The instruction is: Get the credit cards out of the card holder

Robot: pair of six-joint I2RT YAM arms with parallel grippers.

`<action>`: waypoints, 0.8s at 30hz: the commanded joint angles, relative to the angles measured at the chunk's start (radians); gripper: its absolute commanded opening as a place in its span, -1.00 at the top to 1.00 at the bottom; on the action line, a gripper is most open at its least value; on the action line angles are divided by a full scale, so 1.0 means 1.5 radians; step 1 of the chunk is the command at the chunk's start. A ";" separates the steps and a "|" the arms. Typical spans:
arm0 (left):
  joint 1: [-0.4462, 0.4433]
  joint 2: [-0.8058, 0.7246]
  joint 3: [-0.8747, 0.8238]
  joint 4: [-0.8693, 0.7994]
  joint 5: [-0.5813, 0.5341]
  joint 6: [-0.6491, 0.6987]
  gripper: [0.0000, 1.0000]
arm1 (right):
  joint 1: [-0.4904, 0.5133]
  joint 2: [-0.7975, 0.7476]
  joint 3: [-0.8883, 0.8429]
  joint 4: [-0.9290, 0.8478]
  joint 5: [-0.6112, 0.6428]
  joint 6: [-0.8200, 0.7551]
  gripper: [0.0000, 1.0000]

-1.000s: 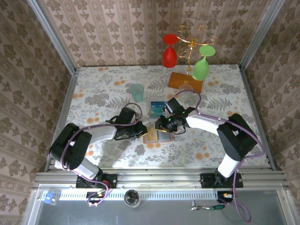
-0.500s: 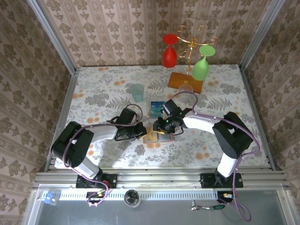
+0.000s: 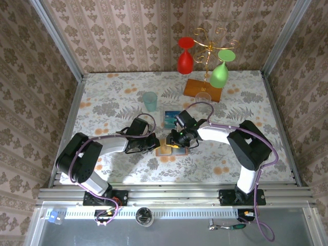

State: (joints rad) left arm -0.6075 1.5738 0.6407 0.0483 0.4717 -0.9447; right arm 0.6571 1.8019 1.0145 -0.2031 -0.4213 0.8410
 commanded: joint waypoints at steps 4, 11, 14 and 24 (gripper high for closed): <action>0.004 0.002 -0.011 -0.016 -0.003 0.016 0.93 | 0.005 0.014 0.014 0.023 -0.020 0.008 0.51; 0.004 0.000 -0.012 -0.017 -0.003 0.015 0.93 | 0.004 0.026 0.016 0.026 -0.023 0.009 0.51; 0.004 -0.002 -0.012 -0.018 -0.003 0.015 0.93 | 0.005 0.026 0.014 0.023 -0.019 0.007 0.50; 0.004 -0.007 -0.011 -0.023 -0.005 0.016 0.91 | 0.009 0.018 0.024 -0.037 0.031 -0.023 0.46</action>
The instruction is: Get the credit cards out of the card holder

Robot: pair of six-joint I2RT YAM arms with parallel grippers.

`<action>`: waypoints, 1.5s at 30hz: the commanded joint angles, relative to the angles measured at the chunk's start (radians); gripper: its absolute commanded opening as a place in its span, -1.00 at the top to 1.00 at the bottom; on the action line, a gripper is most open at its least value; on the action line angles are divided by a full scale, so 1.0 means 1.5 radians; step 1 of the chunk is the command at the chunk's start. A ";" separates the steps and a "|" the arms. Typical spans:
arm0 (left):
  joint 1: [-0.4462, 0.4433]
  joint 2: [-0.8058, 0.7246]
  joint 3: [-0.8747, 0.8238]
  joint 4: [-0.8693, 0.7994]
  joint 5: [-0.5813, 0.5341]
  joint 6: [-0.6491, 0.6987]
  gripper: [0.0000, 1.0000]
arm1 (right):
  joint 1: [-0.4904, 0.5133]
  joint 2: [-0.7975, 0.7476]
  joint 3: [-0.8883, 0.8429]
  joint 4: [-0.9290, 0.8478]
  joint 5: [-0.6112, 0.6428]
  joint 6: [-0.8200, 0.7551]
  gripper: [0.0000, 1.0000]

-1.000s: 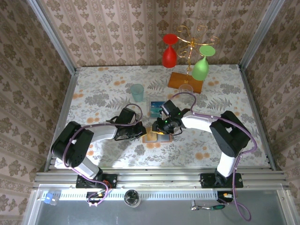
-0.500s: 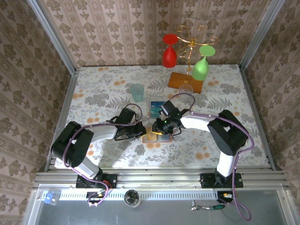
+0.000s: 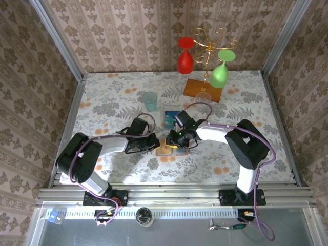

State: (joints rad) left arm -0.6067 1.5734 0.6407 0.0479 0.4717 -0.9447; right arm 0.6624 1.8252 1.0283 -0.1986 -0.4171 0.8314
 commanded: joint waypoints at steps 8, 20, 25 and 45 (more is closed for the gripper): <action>0.004 -0.006 -0.009 -0.025 -0.005 0.016 0.91 | 0.005 -0.007 0.016 -0.061 0.049 -0.028 0.46; 0.004 -0.018 0.002 -0.031 -0.004 0.015 0.91 | 0.005 -0.032 0.018 -0.063 0.052 -0.033 0.46; 0.003 -0.032 0.022 -0.047 -0.003 0.018 0.91 | 0.005 -0.047 0.017 -0.063 0.052 -0.033 0.46; -0.030 0.022 0.060 -0.068 -0.011 0.032 0.99 | -0.008 -0.061 -0.007 -0.052 0.047 -0.028 0.44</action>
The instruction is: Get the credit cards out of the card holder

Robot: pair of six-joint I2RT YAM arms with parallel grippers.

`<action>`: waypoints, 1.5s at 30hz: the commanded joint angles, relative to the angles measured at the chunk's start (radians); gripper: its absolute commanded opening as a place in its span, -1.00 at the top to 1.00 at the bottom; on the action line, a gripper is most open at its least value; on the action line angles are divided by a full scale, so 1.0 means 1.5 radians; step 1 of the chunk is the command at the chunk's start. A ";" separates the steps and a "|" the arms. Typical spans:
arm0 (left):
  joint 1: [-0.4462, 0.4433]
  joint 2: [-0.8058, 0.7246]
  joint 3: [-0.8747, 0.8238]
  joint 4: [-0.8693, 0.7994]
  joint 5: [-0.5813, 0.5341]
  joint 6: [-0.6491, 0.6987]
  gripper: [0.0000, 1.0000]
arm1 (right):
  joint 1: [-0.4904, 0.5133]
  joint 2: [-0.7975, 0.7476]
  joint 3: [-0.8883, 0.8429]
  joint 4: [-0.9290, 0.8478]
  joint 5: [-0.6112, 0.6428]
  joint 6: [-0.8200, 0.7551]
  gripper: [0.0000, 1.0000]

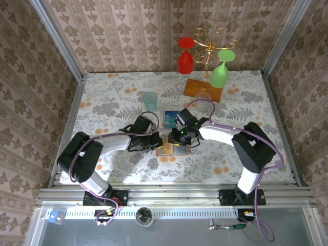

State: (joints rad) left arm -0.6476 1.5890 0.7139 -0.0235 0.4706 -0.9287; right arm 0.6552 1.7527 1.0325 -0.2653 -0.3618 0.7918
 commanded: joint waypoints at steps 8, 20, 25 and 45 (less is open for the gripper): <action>-0.003 0.015 0.011 -0.037 -0.018 0.031 1.00 | -0.004 0.012 -0.008 0.001 -0.003 0.001 0.42; -0.003 0.031 0.011 -0.047 -0.017 0.034 1.00 | -0.004 0.035 -0.010 0.000 -0.002 0.003 0.41; -0.003 0.031 0.011 -0.046 -0.018 0.033 1.00 | -0.004 0.039 -0.013 0.005 -0.007 0.004 0.40; -0.002 0.033 0.011 -0.053 -0.016 0.033 1.00 | -0.004 0.046 -0.022 0.038 -0.040 0.027 0.37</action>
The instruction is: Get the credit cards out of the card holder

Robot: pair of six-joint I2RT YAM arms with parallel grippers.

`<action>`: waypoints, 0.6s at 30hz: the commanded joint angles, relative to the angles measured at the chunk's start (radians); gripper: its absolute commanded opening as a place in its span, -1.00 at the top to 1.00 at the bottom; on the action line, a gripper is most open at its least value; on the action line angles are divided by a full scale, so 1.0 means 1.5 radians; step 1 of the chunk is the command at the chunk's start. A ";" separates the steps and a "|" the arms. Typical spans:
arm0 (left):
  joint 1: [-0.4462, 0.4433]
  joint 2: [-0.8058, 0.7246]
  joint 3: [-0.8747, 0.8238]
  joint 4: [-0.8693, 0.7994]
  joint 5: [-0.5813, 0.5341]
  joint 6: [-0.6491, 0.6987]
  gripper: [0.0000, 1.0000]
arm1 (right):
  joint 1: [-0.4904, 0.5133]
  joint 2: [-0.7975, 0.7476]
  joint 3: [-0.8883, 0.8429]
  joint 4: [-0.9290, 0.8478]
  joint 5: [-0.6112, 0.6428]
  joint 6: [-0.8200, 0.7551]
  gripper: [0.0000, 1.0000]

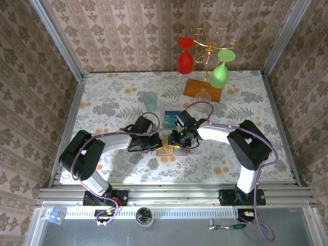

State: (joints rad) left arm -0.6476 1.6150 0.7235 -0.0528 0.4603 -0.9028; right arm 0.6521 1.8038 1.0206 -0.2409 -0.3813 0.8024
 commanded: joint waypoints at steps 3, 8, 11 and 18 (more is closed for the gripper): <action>-0.001 0.016 0.003 -0.033 -0.009 0.016 1.00 | -0.002 -0.001 -0.018 0.032 -0.031 0.029 0.38; -0.002 0.016 0.001 -0.030 -0.009 0.015 1.00 | -0.004 -0.028 -0.022 0.031 -0.022 0.029 0.41; -0.001 0.016 0.001 -0.030 -0.008 0.015 1.00 | -0.007 -0.037 -0.029 0.039 -0.022 0.033 0.46; -0.002 0.016 0.001 -0.030 -0.007 0.015 1.00 | -0.011 -0.041 -0.039 0.055 -0.025 0.040 0.61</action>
State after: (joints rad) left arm -0.6476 1.6150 0.7235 -0.0528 0.4606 -0.9028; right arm 0.6399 1.7714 0.9768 -0.1810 -0.4007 0.8459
